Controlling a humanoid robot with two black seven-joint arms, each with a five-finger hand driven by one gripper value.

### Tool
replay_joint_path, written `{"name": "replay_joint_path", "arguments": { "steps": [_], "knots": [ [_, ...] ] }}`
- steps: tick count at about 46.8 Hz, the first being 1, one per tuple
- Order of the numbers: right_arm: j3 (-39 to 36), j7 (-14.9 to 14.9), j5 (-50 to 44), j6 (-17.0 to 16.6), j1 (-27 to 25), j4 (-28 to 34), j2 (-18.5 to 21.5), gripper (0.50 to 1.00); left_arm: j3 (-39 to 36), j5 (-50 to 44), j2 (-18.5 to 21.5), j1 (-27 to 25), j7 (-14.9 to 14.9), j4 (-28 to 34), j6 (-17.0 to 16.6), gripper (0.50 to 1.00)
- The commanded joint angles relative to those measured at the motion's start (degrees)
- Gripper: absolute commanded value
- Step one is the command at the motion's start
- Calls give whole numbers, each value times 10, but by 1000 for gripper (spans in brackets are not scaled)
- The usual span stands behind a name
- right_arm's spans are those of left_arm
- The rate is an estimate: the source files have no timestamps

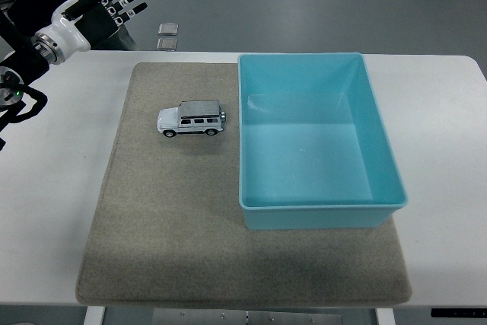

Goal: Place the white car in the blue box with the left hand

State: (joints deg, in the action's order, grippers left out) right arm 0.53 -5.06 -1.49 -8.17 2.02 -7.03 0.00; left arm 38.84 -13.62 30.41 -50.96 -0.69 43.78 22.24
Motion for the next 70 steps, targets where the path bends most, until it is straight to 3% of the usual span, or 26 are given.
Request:
{"name": "replay_joint_path", "arguments": {
  "steps": [1, 12, 26, 32, 38, 46, 51, 58, 70],
  "knots": [
    [0, 0, 0, 0, 0, 0, 0, 936, 0, 0, 0, 0, 0, 0, 1, 999],
    [0, 0, 0, 0, 0, 0, 0, 936, 0, 0, 0, -2, 0, -4, 1, 999],
    [0, 0, 0, 0, 0, 0, 0, 936, 0, 0, -4, -7, 8, -69, 8, 999],
    [0, 0, 0, 0, 0, 0, 0, 936, -1, 22, -2, -7, 10, -70, 12, 999],
    [0, 0, 0, 0, 0, 0, 0, 936, 0, 171, -1, -11, 31, -64, 12, 999],
    [0, 0, 0, 0, 0, 0, 0, 936, 0, 394, -1, -14, 109, -39, 4, 999],
    [0, 0, 0, 0, 0, 0, 0, 936, 0, 501, -1, -21, 136, -35, 3, 996],
    [0, 0, 0, 0, 0, 0, 0, 936, -1, 603, 4, -33, 138, -26, 4, 996],
    [0, 0, 0, 0, 0, 0, 0, 936, -45, 669, 55, -33, 138, 68, 3, 996]
  ]
}}
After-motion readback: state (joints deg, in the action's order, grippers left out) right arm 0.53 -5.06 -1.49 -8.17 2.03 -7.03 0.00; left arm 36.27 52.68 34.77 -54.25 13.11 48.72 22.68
